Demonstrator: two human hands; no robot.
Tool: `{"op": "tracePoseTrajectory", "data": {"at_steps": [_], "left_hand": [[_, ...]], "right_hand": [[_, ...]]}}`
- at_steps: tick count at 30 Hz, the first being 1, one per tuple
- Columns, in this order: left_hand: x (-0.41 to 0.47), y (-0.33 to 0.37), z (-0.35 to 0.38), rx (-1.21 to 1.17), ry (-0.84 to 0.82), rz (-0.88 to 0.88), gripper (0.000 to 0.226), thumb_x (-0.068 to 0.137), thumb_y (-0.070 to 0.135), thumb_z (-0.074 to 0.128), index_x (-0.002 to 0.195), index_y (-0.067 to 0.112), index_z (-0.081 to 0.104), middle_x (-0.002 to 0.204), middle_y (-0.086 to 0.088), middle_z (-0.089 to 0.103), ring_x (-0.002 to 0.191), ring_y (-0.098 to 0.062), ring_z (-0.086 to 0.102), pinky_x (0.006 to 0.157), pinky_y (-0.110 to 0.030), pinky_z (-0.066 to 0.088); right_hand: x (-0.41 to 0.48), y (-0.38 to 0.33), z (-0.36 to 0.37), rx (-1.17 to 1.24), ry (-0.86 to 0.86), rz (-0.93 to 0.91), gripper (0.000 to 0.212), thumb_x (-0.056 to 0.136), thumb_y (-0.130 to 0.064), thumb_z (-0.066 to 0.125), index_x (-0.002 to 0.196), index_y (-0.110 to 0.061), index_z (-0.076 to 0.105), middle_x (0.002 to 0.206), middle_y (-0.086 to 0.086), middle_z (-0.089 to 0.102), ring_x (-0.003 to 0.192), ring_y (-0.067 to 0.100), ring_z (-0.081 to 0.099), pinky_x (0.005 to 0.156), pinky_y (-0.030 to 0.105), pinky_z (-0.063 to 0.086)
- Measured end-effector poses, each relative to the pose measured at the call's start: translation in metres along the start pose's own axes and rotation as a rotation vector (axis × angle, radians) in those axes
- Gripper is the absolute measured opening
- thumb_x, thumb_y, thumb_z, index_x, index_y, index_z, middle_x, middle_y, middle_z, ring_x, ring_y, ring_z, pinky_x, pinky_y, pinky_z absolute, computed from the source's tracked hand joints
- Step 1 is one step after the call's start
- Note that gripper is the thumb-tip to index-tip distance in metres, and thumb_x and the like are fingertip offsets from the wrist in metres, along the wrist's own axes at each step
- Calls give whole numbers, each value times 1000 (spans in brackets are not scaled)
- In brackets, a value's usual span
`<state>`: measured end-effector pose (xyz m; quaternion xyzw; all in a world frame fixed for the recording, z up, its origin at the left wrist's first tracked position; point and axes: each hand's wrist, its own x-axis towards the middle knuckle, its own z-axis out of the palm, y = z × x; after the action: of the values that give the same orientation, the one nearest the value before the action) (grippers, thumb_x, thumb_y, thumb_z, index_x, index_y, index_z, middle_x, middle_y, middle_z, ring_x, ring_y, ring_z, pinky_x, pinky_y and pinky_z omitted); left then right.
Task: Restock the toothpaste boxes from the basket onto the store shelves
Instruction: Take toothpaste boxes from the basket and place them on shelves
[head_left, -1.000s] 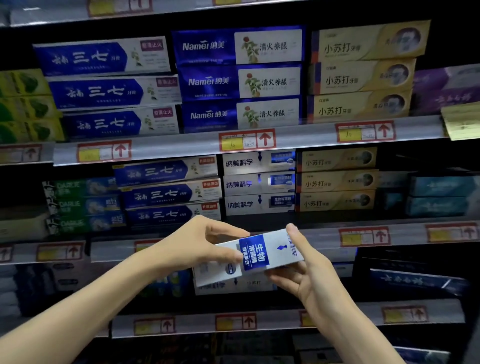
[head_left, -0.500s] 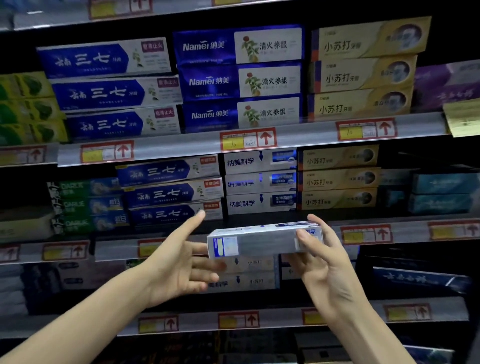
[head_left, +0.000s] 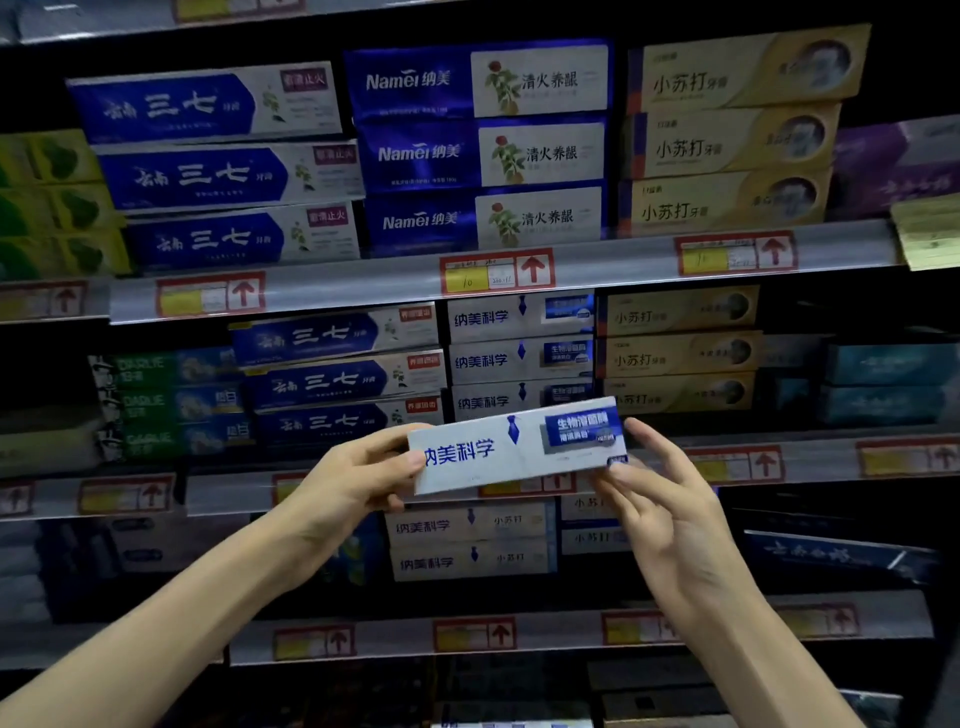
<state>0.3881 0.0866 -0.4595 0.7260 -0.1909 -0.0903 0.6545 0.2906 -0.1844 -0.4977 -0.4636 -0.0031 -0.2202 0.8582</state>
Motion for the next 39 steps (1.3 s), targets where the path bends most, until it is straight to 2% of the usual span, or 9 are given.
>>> {"op": "tracePoseTrajectory", "data": {"at_steps": [4,8,12,15,21,26,30,33,39], "left_hand": [[4,-5,8,118,37,77,33,96,25,70,128,24,70,115,2,78,91,-9,68,79,-30,52],[16,0,15,188,151,127,22,97,26,69,117,18,64,99,7,81,82,-4,73,72,-21,54],[32,4,21,299,199,178,13,99,25,68,112,21,66,99,6,80,91,-6,74,79,-25,54],[51,5,26,428,282,215,13,98,27,70,108,19,73,100,7,77,93,-7,72,84,-29,57],[92,-3,30,396,464,107,18,96,12,71,114,13,76,106,-2,73,96,-20,65,79,-29,51],[109,-10,28,326,547,76,17,85,22,86,98,18,77,106,0,70,99,-18,61,85,-26,45],[117,-20,28,457,505,72,24,81,29,89,101,18,80,98,5,72,95,-18,68,86,-25,51],[117,-21,23,509,478,63,21,79,34,90,95,25,81,99,7,74,95,-18,70,90,-31,56],[70,2,18,528,542,156,10,90,29,78,82,36,75,88,12,75,86,-10,68,76,-30,58]], "right_hand": [[1,1,0,-257,29,-113,46,84,-18,79,128,-23,68,117,1,77,114,17,71,101,38,52],[6,-1,1,-543,67,-235,44,85,-19,83,123,-34,66,109,-16,76,104,-2,70,78,15,58],[22,-1,-3,-741,110,-305,33,86,-32,83,115,-37,69,107,-17,76,106,2,69,90,31,56],[37,-4,2,-923,194,-409,23,88,-33,81,107,-36,68,98,-20,72,97,-6,64,88,26,52],[81,-8,17,-1347,282,-325,30,87,-27,77,68,-25,54,69,-3,61,83,32,62,74,41,51],[97,-13,27,-1526,309,-216,33,89,-37,79,74,-17,58,64,-7,51,60,16,47,72,35,46],[96,-8,27,-1589,342,-77,41,90,-35,79,66,-20,48,64,-5,48,68,25,49,81,38,47],[94,-11,27,-1567,331,-60,31,89,-37,79,74,-18,60,65,-6,50,67,21,48,90,40,50],[68,-18,24,-1626,347,-267,20,90,-30,73,86,-19,57,77,-2,61,88,34,54,85,43,35]]}}
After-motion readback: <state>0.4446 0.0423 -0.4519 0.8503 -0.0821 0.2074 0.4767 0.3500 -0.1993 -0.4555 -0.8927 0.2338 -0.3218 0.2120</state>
